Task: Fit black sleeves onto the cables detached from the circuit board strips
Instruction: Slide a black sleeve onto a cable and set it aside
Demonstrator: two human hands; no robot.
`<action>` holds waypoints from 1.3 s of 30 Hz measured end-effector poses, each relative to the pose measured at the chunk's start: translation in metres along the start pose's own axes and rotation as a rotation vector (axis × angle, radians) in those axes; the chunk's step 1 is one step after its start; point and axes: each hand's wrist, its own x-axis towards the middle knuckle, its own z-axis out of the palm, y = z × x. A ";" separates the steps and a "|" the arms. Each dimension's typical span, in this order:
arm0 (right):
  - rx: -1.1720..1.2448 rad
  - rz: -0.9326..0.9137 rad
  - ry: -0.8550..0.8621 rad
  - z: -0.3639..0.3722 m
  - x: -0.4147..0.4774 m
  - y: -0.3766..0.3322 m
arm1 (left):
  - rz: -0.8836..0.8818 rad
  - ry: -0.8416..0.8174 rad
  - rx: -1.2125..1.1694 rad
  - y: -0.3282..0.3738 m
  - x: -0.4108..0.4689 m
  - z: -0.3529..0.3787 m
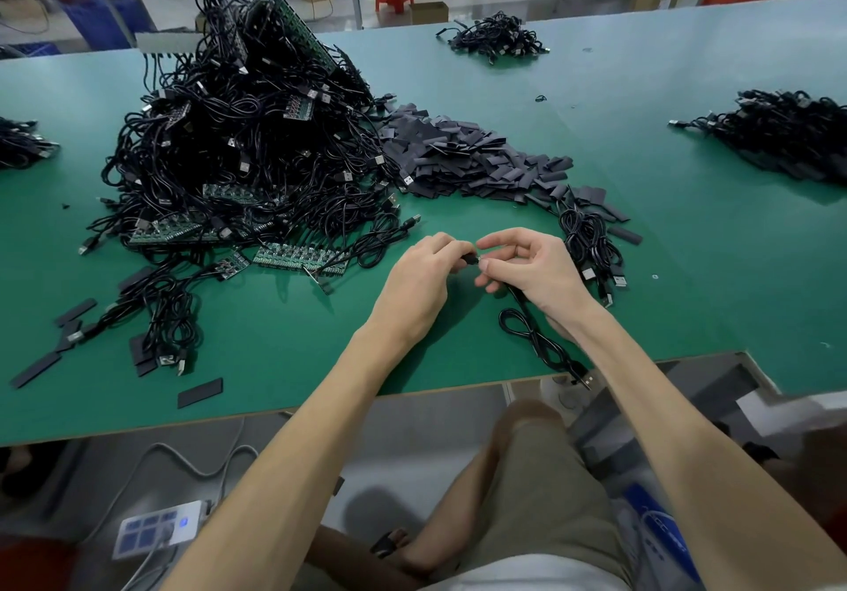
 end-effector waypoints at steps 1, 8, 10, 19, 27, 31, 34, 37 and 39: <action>0.002 -0.001 -0.002 0.000 0.000 0.000 | 0.001 0.008 0.006 0.000 0.000 0.000; 0.009 0.002 0.000 0.001 0.000 0.002 | 0.037 -0.026 -0.006 -0.001 -0.001 0.002; 0.034 0.000 -0.002 0.001 0.000 0.002 | 0.035 -0.034 -0.022 -0.002 0.000 0.003; 0.122 -0.005 0.001 0.001 0.000 -0.001 | -0.044 0.030 -0.045 -0.005 0.004 0.002; 0.069 0.010 -0.003 0.001 0.001 0.000 | -0.048 -0.022 -0.110 -0.003 0.002 0.000; 0.091 0.026 -0.015 0.000 0.001 -0.001 | -0.030 -0.033 -0.131 -0.001 0.003 -0.002; 0.088 0.032 -0.007 0.000 0.001 0.000 | -0.007 -0.045 -0.112 0.000 0.001 -0.001; 0.067 0.029 -0.003 -0.001 0.002 0.000 | -0.012 -0.032 -0.102 -0.002 0.002 0.000; 0.067 0.027 0.002 0.000 0.002 0.001 | -0.021 -0.036 -0.110 -0.003 0.002 0.002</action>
